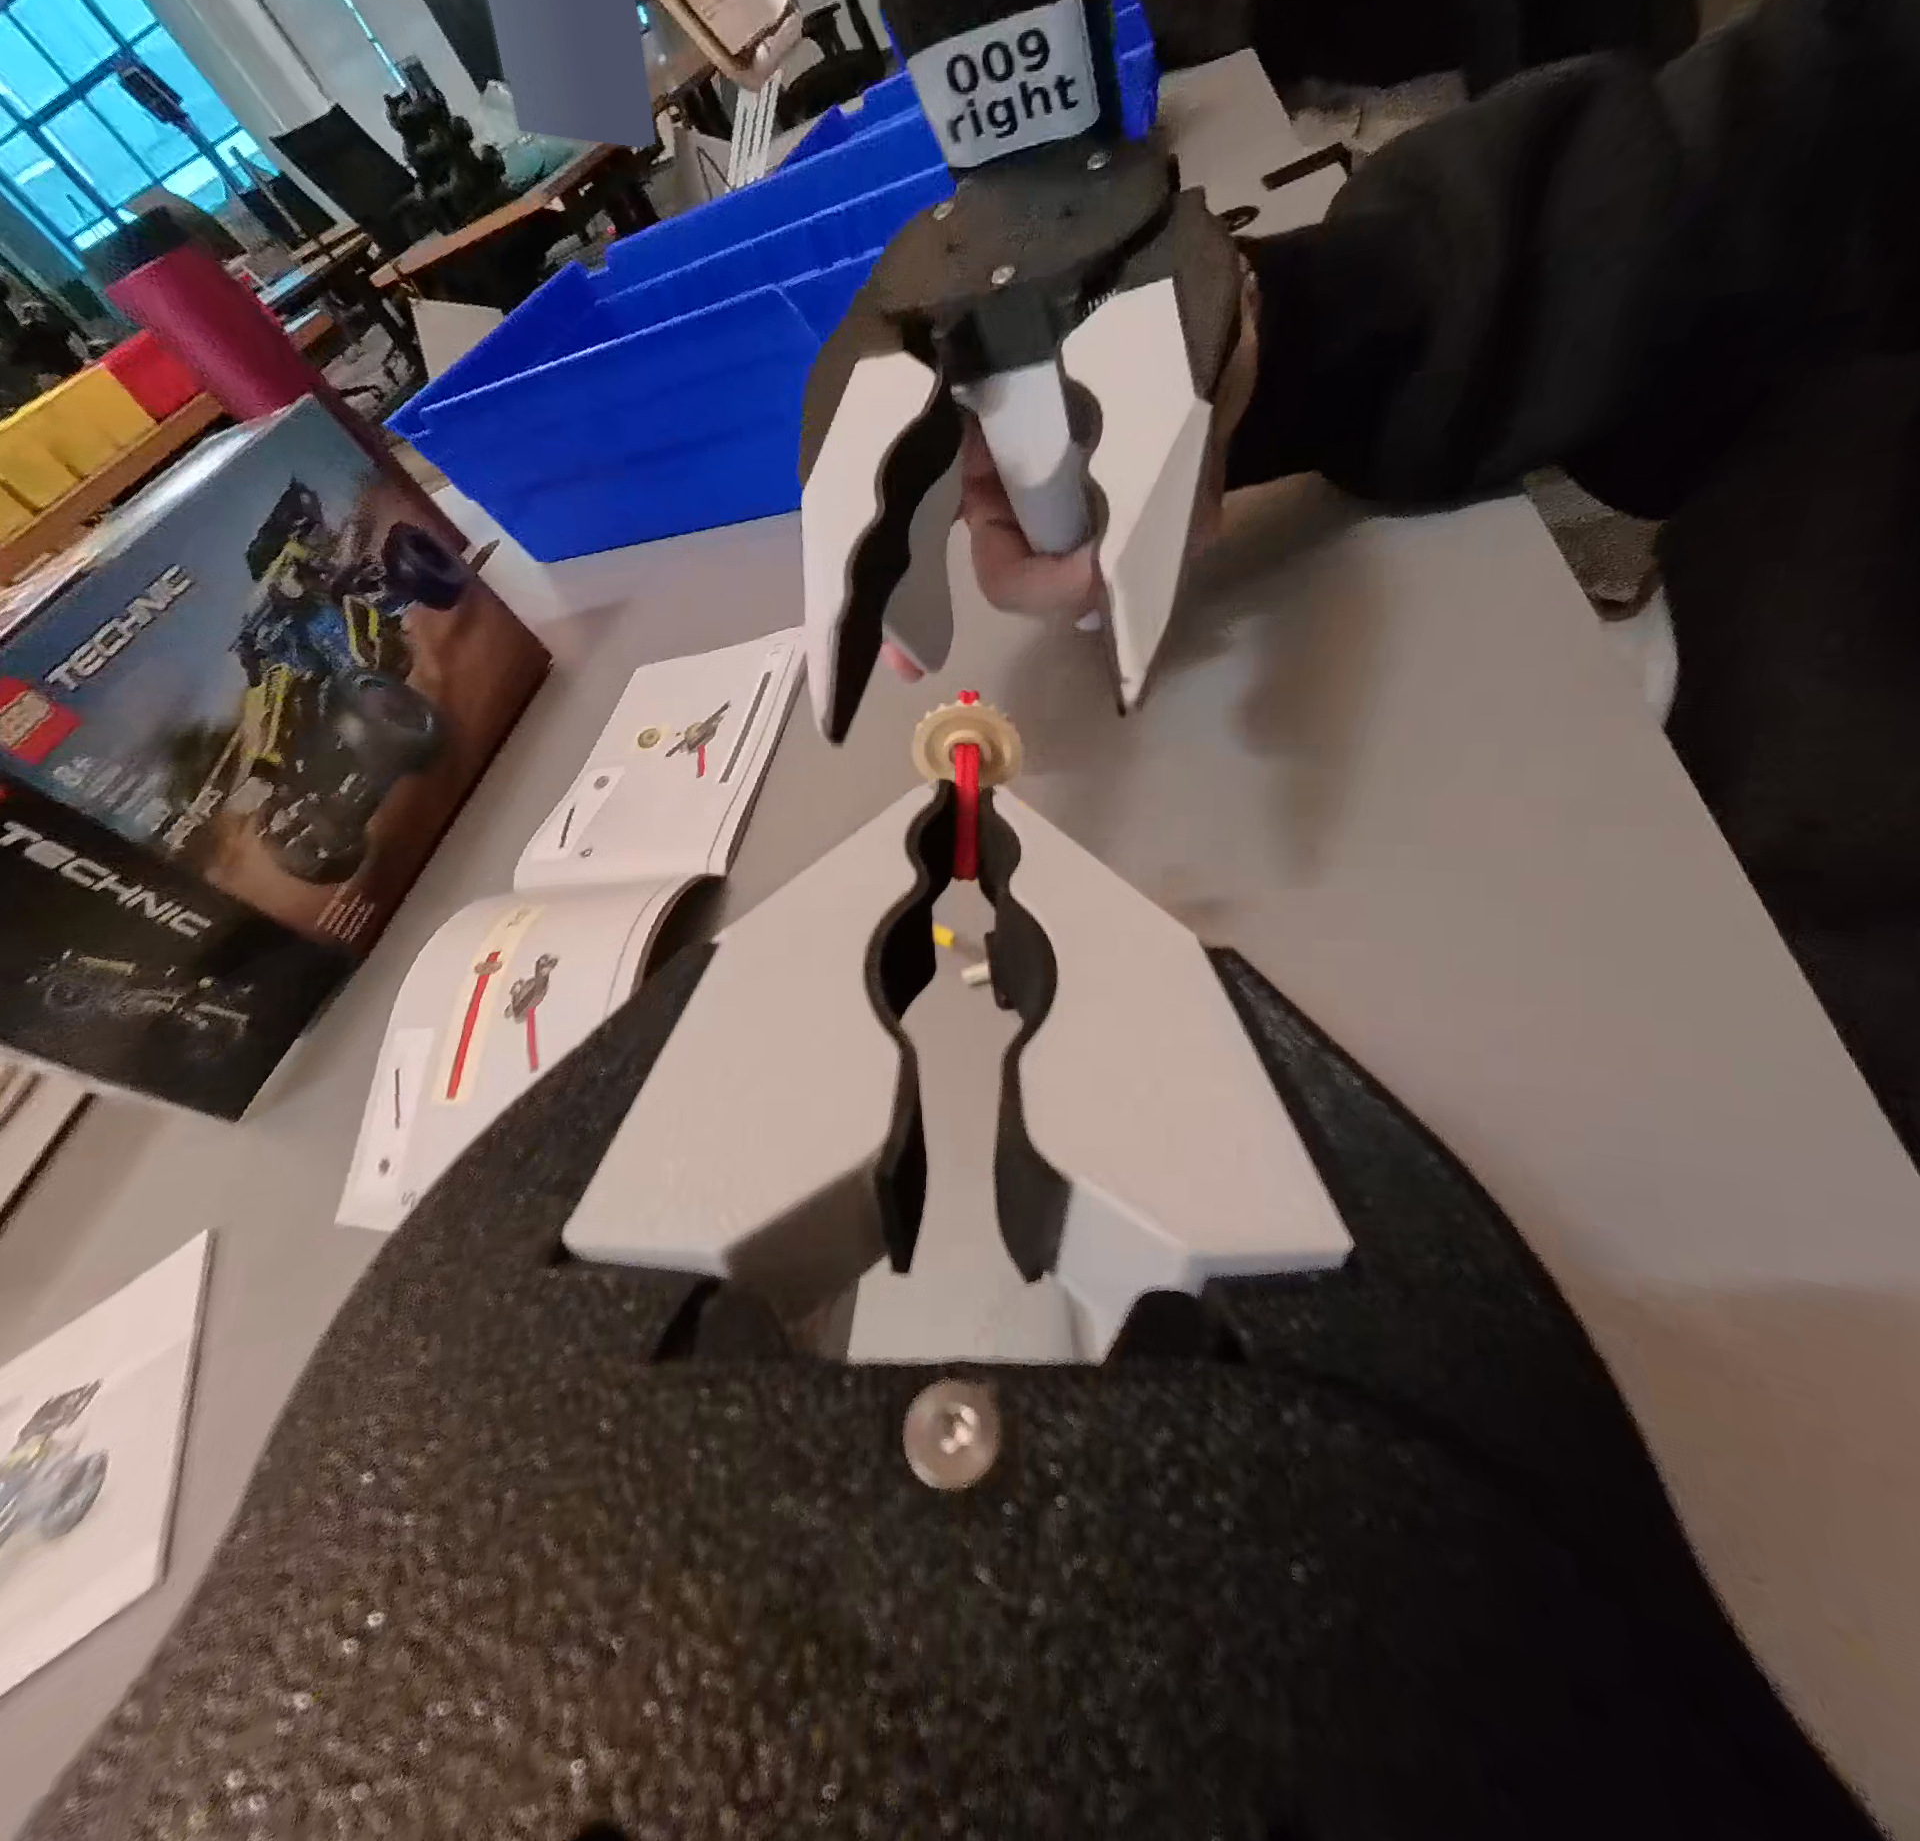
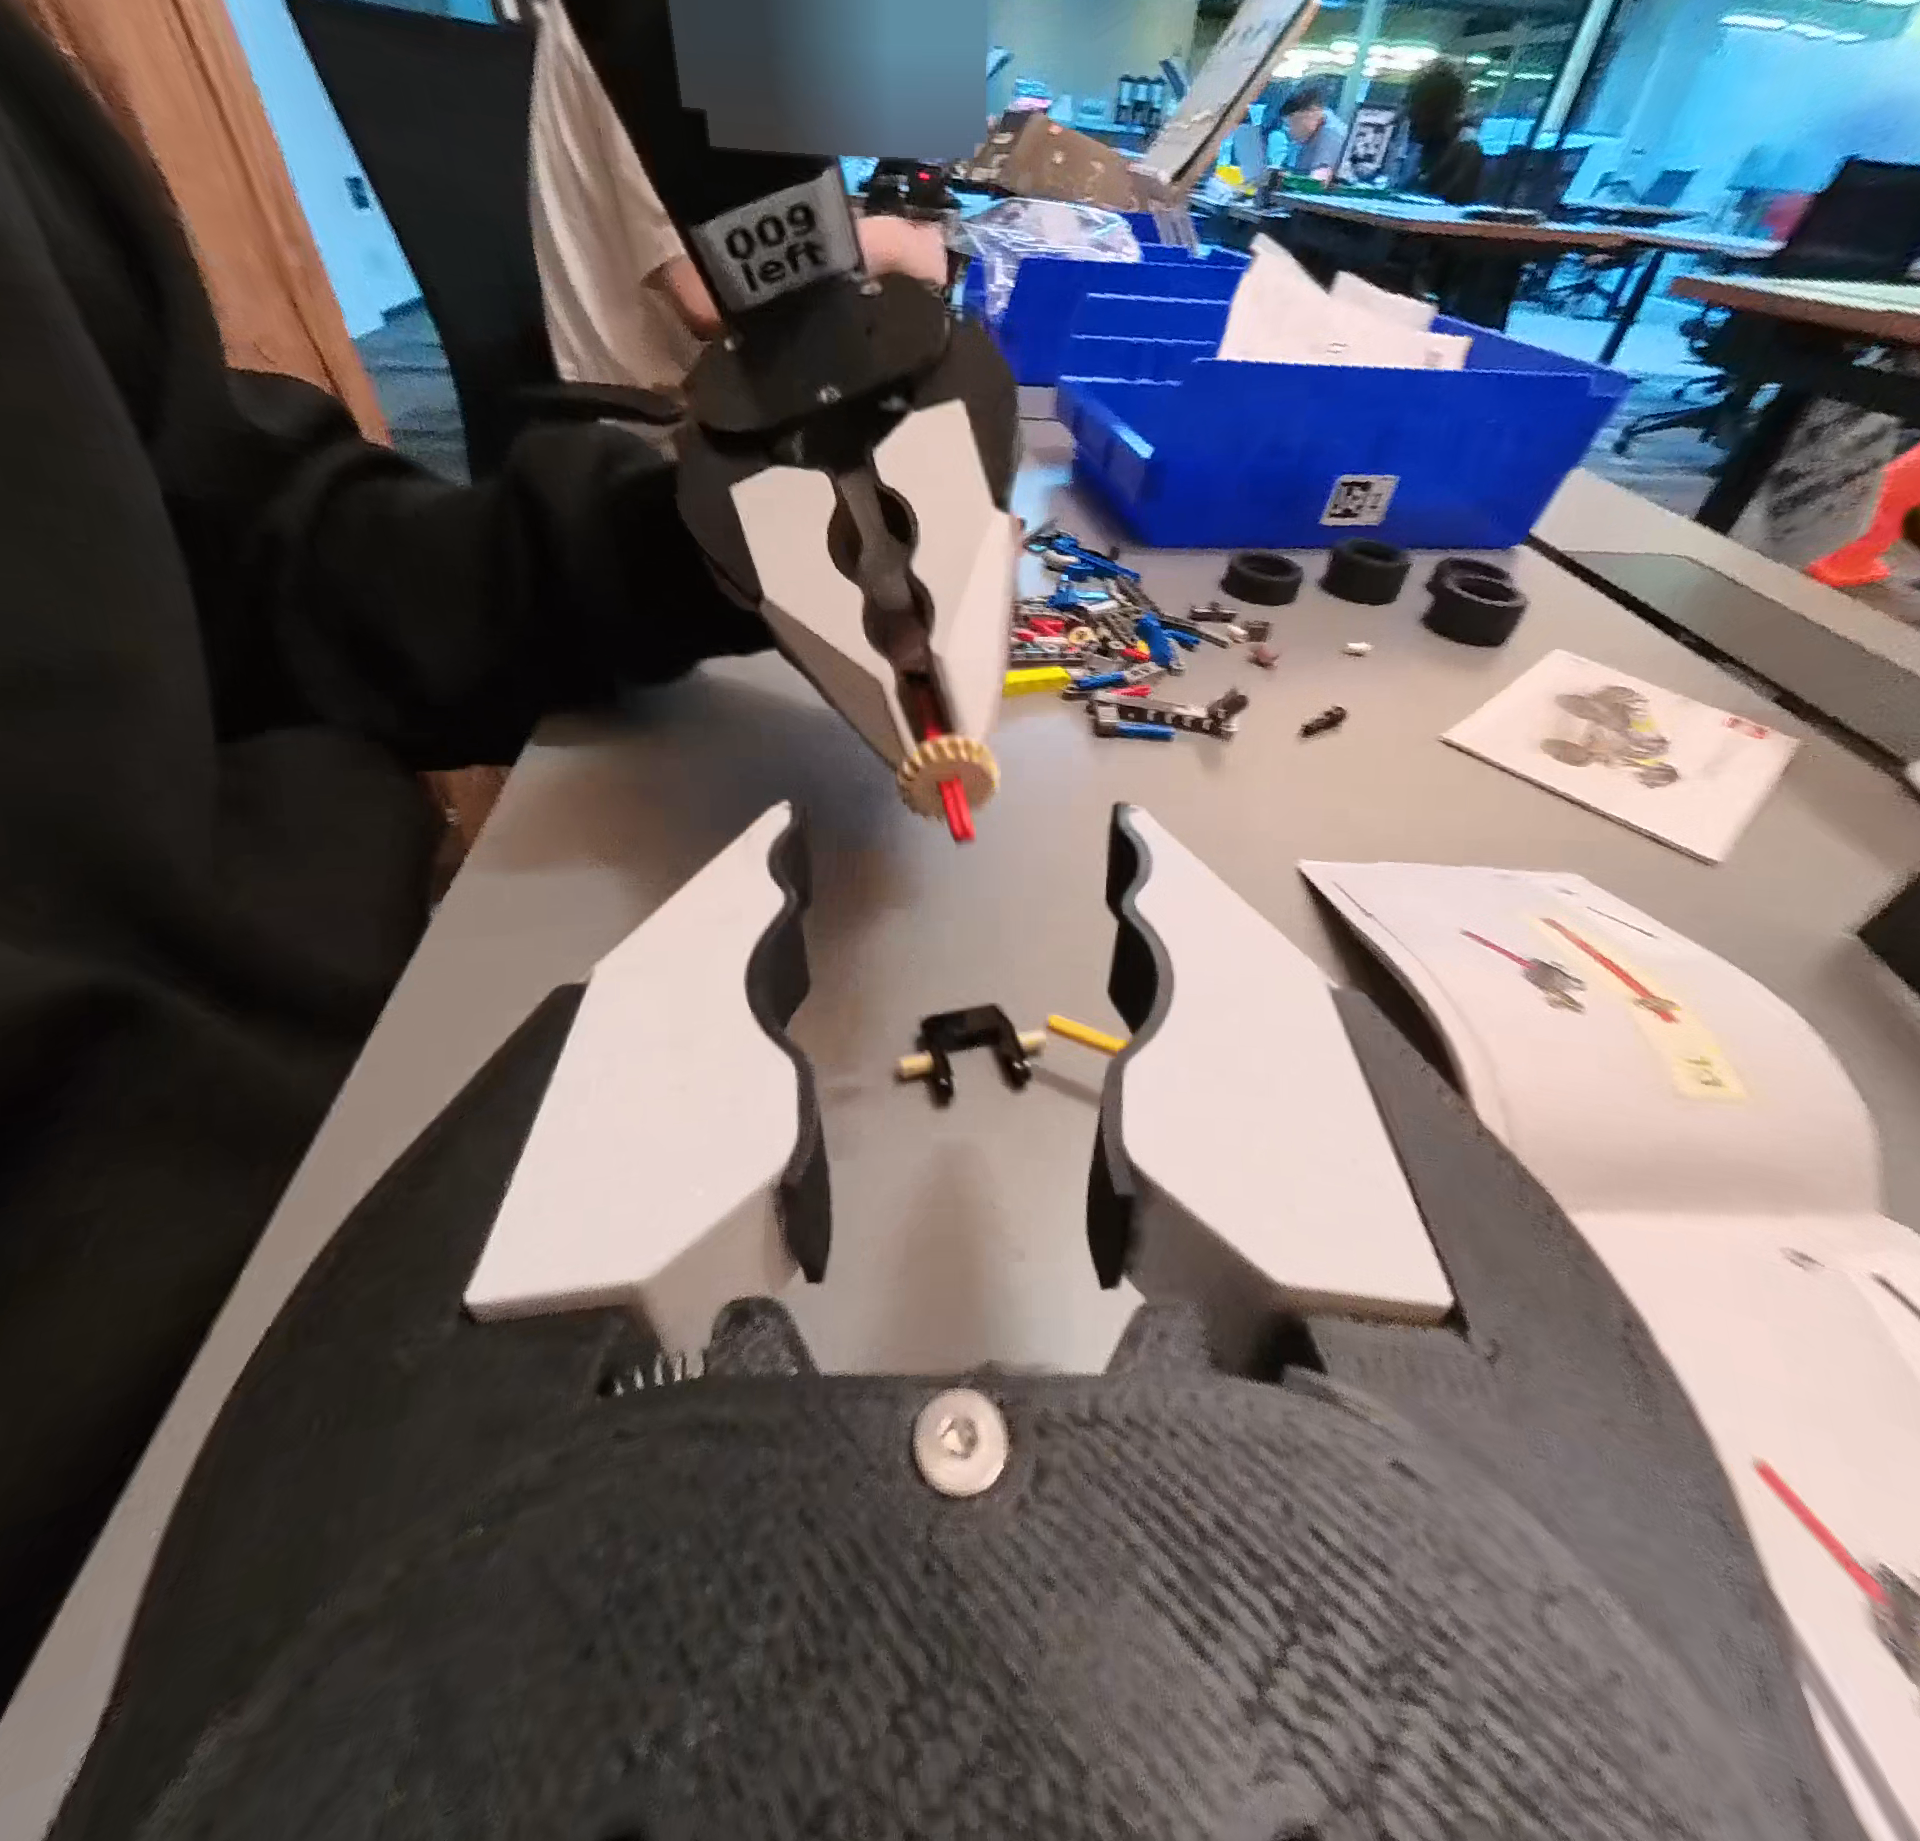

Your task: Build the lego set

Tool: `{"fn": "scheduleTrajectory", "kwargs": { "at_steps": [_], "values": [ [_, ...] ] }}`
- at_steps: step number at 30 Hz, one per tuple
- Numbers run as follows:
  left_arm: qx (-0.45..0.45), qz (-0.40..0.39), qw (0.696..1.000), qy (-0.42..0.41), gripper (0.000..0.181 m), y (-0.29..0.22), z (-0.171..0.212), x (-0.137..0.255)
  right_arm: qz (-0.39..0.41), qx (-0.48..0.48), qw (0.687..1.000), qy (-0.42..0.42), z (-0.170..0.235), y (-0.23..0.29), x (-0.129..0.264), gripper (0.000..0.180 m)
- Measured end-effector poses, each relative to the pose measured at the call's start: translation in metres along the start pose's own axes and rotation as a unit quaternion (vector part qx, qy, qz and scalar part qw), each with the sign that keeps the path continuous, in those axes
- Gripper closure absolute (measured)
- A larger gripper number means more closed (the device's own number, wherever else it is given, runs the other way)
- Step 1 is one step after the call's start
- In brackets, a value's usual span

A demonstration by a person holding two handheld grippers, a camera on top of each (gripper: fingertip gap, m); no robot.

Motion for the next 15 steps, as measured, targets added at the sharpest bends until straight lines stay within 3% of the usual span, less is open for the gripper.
{"fn": "scheduleTrajectory", "kwargs": {
  "at_steps": [6, 15],
  "values": [
    [-0.002, 0.026, 1.0, -0.015, 0.179, -0.007, -0.006, -0.013, -0.035, 0.006, 0.999, -0.014, 0.001, 0.013, -0.008, 0.157],
    [0.015, 0.037, 0.999, -0.019, 0.179, -0.007, 0.0, -0.014, -0.02, 0.06, 0.998, 0.022, 0.001, 0.014, -0.007, 0.159]
  ]
}}
Point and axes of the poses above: each gripper's, where its closed fingertips meet, x back along the fingers, z out of its underside, y = z × x across the jaws, the point moved 7 cm from there along x, back along the fingers, and after that the axes turned 11 degrees about z, right-handed, at the moved point
